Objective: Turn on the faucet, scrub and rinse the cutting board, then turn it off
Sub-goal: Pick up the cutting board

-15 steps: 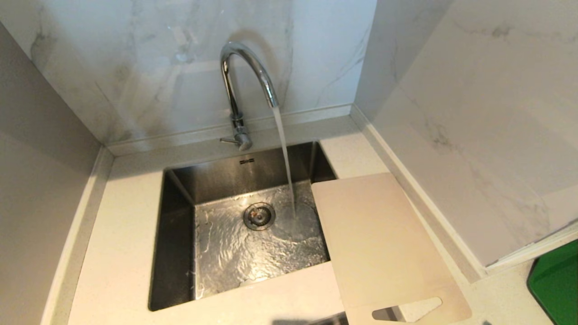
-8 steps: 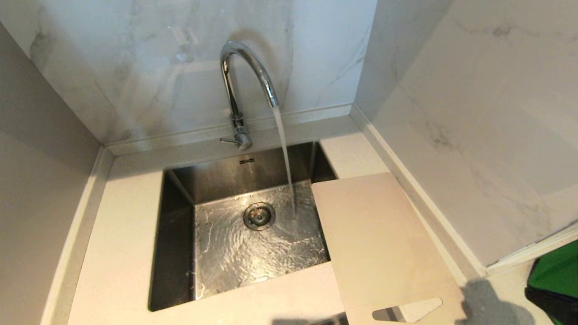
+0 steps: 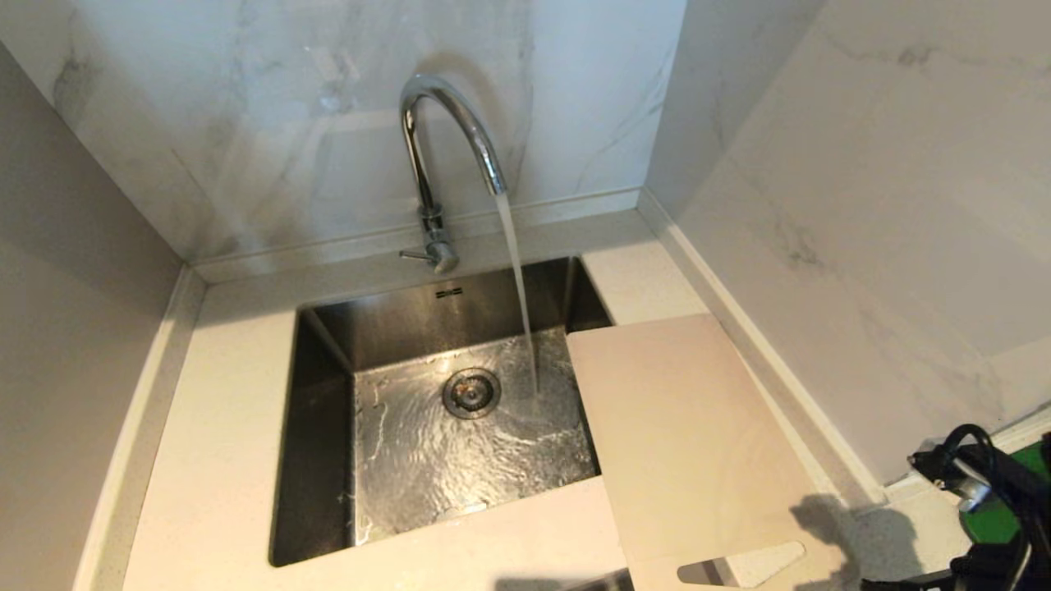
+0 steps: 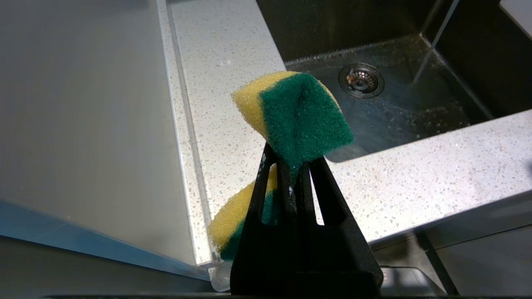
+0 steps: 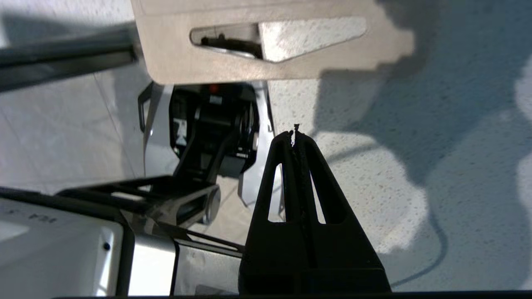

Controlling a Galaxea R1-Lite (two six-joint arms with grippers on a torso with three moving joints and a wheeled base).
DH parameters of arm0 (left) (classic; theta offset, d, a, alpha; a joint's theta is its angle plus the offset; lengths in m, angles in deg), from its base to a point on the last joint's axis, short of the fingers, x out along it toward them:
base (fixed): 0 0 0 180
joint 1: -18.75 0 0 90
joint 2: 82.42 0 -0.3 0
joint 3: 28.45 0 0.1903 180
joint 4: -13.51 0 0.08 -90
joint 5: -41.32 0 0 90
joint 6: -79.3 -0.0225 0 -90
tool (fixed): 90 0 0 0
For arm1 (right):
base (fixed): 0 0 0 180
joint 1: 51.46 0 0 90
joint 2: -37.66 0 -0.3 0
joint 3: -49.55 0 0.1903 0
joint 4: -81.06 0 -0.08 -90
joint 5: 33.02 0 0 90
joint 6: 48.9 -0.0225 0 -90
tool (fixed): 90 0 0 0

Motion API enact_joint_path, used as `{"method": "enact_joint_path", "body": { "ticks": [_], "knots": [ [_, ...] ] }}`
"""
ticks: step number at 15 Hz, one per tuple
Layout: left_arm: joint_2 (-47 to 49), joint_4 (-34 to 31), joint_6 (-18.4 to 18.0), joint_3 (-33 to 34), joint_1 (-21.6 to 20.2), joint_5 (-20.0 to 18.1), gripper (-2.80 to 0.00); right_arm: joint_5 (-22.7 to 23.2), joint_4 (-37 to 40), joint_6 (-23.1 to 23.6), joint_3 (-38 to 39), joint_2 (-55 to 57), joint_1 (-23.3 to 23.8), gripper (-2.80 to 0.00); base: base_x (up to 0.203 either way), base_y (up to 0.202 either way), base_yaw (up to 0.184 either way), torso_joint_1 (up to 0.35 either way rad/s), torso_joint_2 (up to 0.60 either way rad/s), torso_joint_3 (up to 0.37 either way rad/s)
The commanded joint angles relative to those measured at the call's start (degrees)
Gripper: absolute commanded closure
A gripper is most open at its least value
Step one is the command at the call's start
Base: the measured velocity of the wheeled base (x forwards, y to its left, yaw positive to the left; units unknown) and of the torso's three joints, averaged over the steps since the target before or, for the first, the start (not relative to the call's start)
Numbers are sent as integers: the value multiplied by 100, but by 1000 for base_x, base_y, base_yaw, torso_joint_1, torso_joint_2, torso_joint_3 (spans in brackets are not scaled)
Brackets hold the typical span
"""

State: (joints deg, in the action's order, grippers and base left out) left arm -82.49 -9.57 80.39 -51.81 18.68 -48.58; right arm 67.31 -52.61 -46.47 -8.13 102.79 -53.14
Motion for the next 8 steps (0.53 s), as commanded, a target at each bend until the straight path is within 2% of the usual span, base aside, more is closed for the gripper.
{"method": "enact_joint_path", "body": {
  "ticks": [1,5,8],
  "knots": [
    [-1,6,5,0,-1,-1,0,27,25,259,123,315,-135,0,0,0,0,0,0,0],
    [-1,5,5,0,-1,-1,0,214,25,986,324,328,-406,0,0,0,0,0,0,0],
    [-1,-3,5,0,-1,-1,0,232,25,1585,346,318,-429,0,0,0,0,0,0,0]
  ]
}}
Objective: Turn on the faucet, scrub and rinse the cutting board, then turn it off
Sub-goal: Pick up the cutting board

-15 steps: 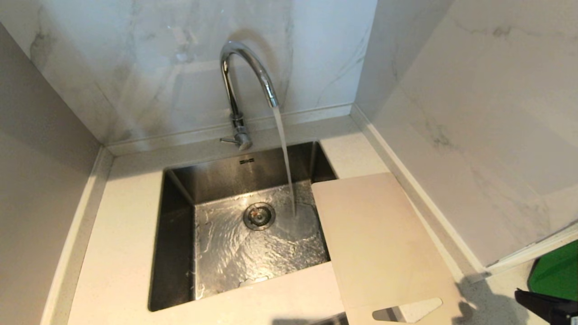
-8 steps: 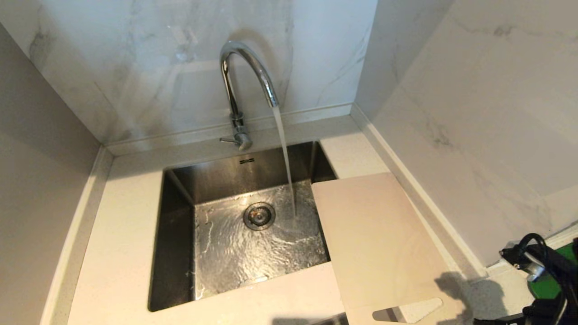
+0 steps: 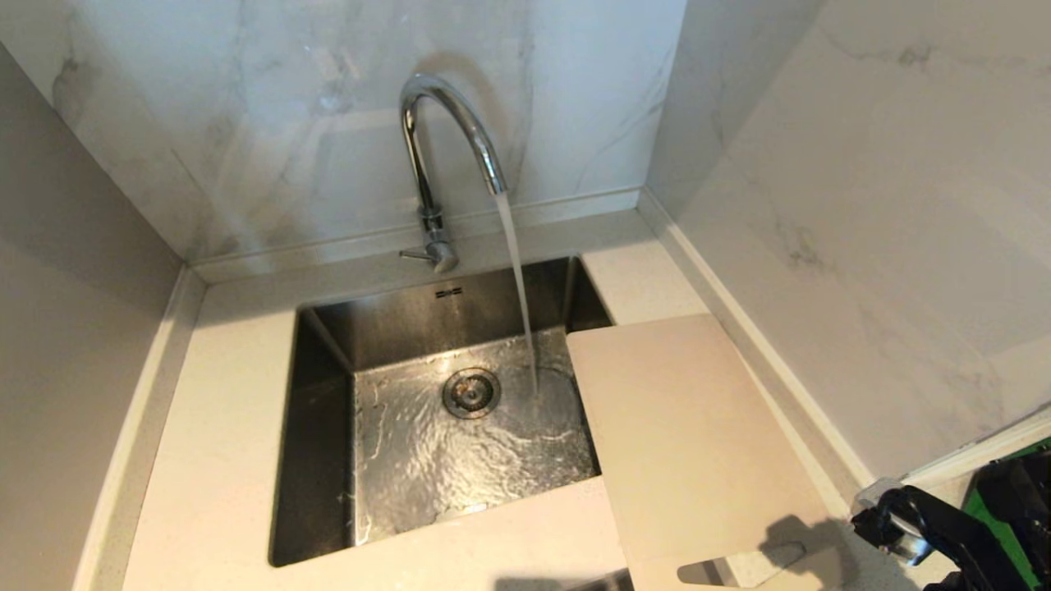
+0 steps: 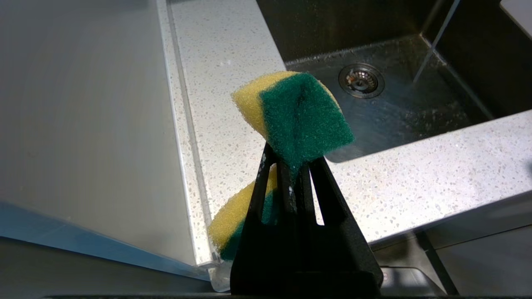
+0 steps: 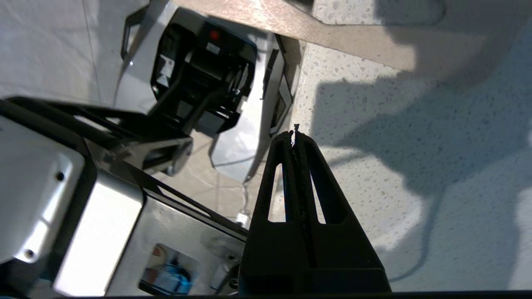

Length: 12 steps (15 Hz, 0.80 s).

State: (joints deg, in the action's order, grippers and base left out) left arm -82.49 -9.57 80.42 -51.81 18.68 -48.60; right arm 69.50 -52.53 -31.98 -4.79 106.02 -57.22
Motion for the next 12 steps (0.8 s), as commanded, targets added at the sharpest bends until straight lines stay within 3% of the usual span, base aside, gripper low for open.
{"method": "enact_joint_path", "body": {
  "ticks": [1,4,7,8,10,12],
  "knots": [
    [-1,4,2,0,-1,1,0,14,16,203,-2,58,-22,0,0,0,0,0,0,0],
    [-1,-3,2,0,-1,1,0,8,16,191,-29,199,-22,0,0,0,0,0,0,0],
    [-1,-1,2,0,-1,1,0,4,9,-469,-170,339,-22,0,0,0,0,0,0,0],
    [-1,6,2,0,-1,1,0,11,8,-614,-227,368,-22,-280,0,0,0,0,0,0],
    [-1,-3,2,0,-1,1,0,23,1,-954,-352,451,-22,-280,0,0,0,0,0,0],
    [-1,6,2,0,-1,1,0,84,-1,-989,-321,460,-22,-280,0,0,0,0,0,0]
  ]
}}
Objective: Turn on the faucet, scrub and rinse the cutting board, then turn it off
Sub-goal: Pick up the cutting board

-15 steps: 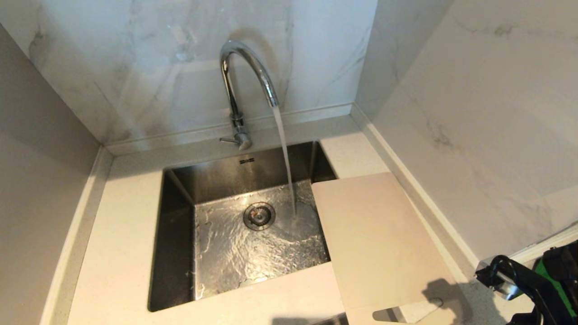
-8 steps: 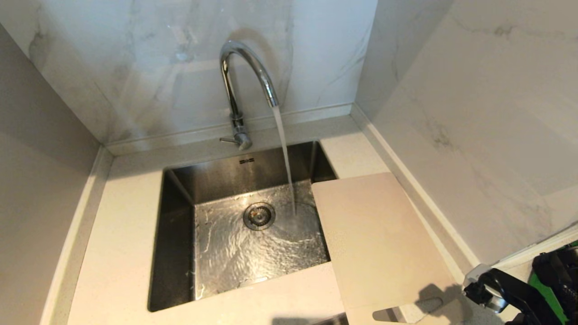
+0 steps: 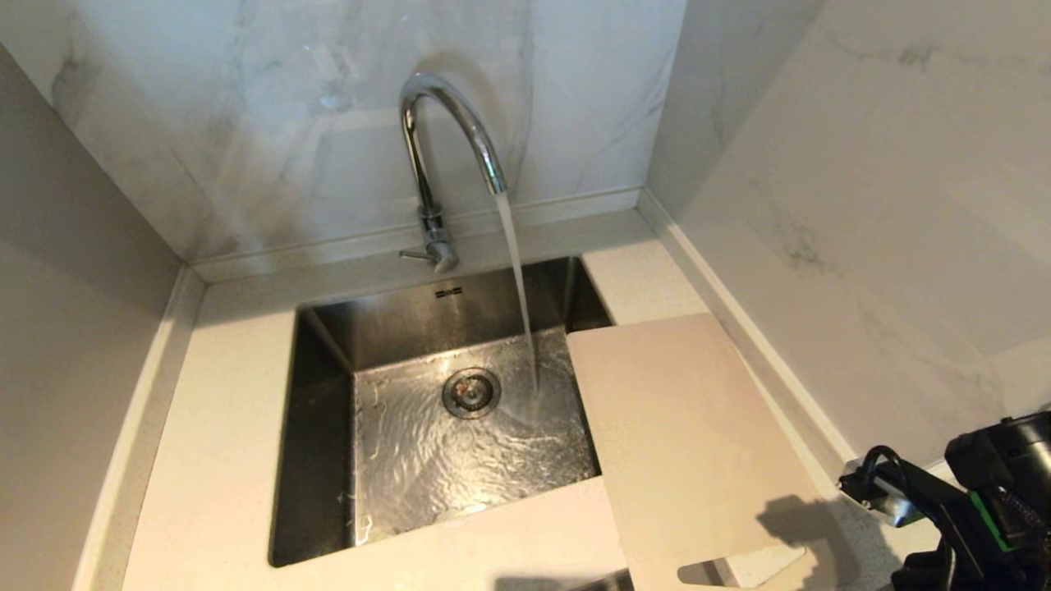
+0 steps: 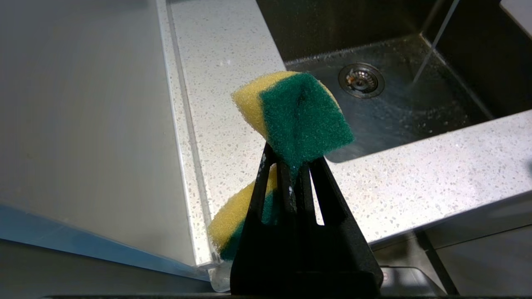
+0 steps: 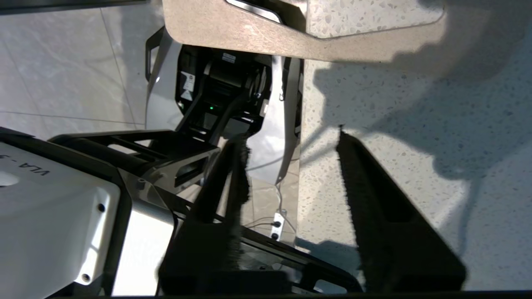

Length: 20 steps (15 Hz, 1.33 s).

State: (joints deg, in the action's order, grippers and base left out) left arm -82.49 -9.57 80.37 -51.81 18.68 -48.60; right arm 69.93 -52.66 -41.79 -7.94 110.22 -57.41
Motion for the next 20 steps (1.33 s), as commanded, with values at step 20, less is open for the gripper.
{"method": "enact_joint_path", "body": {
  "ticks": [20],
  "knots": [
    [-1,12,-46,0,-7,-7,0,-704,232,-5236,-657,242,-1661,-280,0,0,0,0,0,0]
  ]
}}
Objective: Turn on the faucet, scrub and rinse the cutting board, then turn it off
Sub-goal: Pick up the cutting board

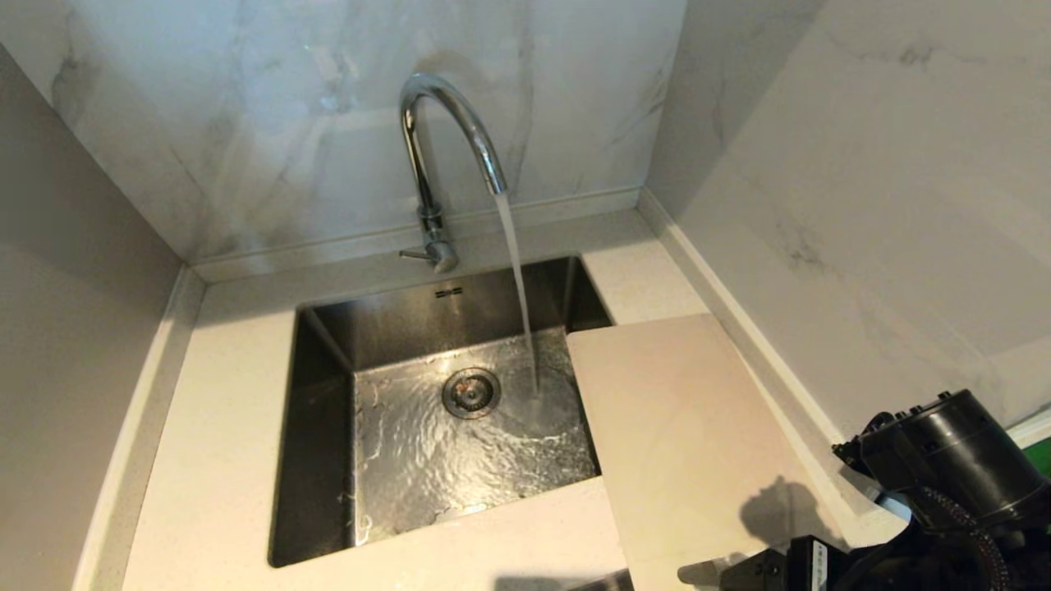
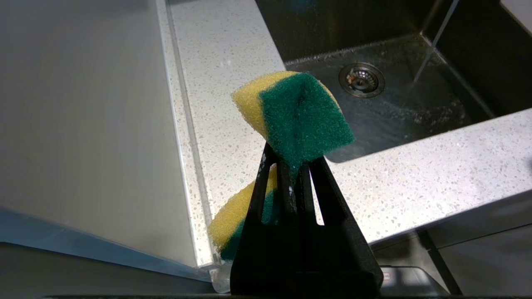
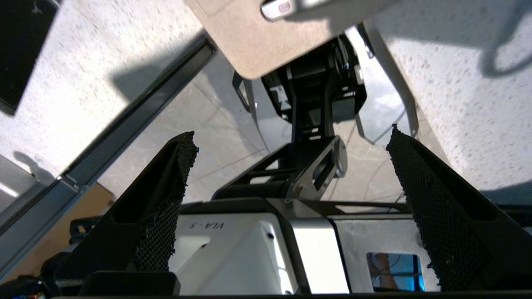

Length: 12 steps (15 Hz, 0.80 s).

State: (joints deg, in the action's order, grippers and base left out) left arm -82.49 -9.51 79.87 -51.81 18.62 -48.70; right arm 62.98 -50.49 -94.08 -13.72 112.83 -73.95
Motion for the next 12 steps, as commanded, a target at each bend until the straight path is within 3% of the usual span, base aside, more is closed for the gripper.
{"method": "enact_joint_path", "body": {
  "ticks": [1,5,9,12],
  "knots": [
    [-1,7,4,0,-3,2,0,-6,15,25,-147,32,-24,-280,0,0,0,0,0,0],
    [-1,1,4,0,4,2,0,-9,15,-167,-215,321,-211,-280,0,0,0,0,0,0],
    [-1,5,4,0,-4,2,0,-217,10,-965,-217,326,-212,-280,0,0,0,0,0,0],
    [-1,6,4,0,3,2,0,-395,35,-1845,-196,516,-212,-280,0,0,0,0,0,0]
  ]
}}
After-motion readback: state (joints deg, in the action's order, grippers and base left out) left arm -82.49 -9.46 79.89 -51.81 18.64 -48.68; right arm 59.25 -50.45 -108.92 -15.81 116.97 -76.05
